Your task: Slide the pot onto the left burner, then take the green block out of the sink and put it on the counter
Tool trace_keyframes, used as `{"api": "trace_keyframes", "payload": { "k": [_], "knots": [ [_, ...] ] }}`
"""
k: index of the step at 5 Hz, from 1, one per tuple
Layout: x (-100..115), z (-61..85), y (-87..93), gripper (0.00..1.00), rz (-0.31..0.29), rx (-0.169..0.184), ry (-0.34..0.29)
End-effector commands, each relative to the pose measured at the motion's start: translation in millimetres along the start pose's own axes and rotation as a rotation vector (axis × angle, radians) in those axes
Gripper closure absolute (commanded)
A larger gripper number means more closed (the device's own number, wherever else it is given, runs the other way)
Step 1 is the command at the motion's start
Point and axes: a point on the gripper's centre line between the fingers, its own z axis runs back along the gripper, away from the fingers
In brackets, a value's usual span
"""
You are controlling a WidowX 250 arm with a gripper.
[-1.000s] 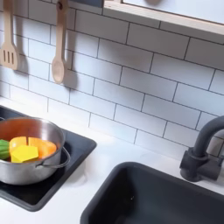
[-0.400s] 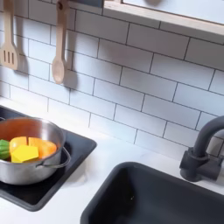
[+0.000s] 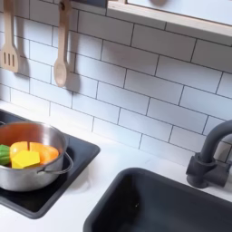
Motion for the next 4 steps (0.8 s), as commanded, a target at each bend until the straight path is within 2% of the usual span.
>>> {"api": "trace_keyframes", "payload": {
  "k": [1,4],
  "knots": [
    [-2.1,-5.1,-9.7,1.00,-0.014,-0.010,0.005],
    [5.6,-9.5,-6.6,1.00,-0.020,0.022,-0.009]
  ]
}}
